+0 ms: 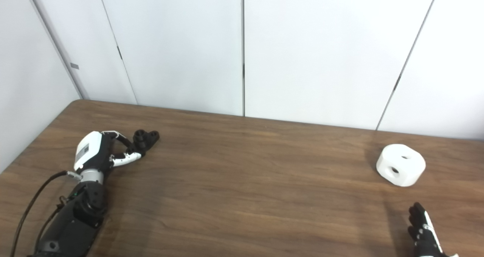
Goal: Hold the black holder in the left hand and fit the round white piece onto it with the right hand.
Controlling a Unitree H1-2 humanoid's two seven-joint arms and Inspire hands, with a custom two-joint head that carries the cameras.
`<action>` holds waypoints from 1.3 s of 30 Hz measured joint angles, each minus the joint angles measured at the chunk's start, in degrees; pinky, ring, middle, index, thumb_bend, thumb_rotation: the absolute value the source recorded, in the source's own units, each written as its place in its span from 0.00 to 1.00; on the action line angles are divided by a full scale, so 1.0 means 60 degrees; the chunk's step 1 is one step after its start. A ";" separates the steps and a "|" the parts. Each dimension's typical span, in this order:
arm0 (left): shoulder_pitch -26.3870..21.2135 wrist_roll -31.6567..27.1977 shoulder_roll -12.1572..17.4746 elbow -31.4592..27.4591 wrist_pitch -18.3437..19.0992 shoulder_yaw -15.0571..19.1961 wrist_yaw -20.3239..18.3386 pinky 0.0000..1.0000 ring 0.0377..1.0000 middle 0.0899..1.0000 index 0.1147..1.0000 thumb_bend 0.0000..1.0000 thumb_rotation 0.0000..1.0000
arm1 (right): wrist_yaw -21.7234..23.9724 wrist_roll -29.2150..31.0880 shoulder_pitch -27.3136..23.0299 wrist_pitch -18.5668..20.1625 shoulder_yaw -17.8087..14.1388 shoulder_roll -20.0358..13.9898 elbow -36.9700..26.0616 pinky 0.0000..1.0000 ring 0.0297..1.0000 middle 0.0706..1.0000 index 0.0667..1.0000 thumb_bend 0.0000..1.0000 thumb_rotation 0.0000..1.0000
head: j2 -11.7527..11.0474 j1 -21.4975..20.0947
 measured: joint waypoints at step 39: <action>0.2863 0.0414 -0.0805 -0.4911 -0.0994 -0.2646 -0.2276 0.93 0.92 0.80 0.42 0.52 0.04 | -0.0384 -0.0783 -0.0014 0.0390 0.0372 0.0320 -0.0308 1.00 1.00 0.97 1.00 0.61 1.00 | 0.0513 -0.0747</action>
